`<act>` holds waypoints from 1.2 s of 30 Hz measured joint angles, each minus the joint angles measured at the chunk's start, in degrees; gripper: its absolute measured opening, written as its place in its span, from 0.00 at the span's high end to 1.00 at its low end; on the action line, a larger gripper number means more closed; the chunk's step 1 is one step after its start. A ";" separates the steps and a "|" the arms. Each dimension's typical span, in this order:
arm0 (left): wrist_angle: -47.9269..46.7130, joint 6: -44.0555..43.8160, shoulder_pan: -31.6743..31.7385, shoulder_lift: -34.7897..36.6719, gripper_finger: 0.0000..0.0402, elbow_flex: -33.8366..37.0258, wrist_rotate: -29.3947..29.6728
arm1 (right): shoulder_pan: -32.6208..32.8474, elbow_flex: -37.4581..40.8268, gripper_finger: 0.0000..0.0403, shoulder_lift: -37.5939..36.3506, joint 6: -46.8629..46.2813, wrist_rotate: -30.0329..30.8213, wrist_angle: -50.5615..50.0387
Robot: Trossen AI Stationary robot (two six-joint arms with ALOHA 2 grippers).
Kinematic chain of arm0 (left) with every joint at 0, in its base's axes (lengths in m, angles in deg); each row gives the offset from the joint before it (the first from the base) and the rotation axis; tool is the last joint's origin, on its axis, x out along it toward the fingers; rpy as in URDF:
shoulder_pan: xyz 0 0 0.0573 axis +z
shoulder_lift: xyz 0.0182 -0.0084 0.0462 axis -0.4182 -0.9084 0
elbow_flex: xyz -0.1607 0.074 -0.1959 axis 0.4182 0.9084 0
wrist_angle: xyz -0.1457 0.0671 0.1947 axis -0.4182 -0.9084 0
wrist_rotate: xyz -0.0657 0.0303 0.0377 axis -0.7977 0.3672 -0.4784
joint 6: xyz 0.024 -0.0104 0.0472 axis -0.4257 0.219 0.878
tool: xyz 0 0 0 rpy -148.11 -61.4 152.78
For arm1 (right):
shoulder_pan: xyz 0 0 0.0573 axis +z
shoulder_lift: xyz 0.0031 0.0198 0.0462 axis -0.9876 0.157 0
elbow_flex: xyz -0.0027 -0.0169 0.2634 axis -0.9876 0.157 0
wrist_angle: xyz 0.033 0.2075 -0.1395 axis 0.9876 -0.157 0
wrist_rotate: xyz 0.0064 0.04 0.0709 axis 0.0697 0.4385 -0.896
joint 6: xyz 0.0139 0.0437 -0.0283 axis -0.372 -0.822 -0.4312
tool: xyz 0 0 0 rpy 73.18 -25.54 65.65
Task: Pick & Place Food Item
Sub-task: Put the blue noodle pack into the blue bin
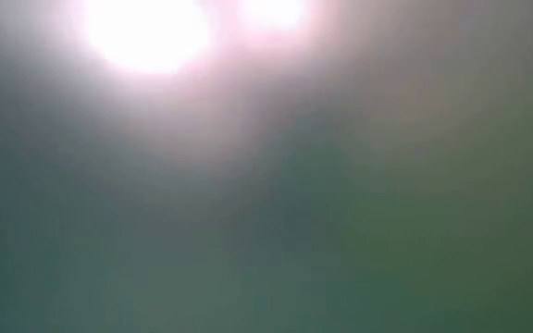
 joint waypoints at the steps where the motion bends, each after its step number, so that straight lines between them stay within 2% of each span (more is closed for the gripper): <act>1: 0.00 0.00 0.00 0.00 1.00 0.00 0.00 | 0.06 0.22 0.97 -0.87 0.00 0.00 -1.49; 11: 0.00 0.00 0.02 0.00 1.00 0.00 0.02 | 0.57 1.98 0.97 -11.16 -0.40 -0.18 -21.59; 26: 0.00 0.00 0.00 0.00 1.00 0.00 0.00 | 0.42 6.04 0.97 -23.65 -6.90 -10.37 -50.61; 31: 0.00 -0.01 0.00 -0.01 1.00 0.00 0.02 | 0.42 6.08 0.97 -26.75 -8.20 -11.17 -57.62; 36: 0.00 0.00 0.00 -0.02 1.00 0.00 0.00 | 0.46 6.08 0.97 -29.51 -9.48 -11.81 -60.40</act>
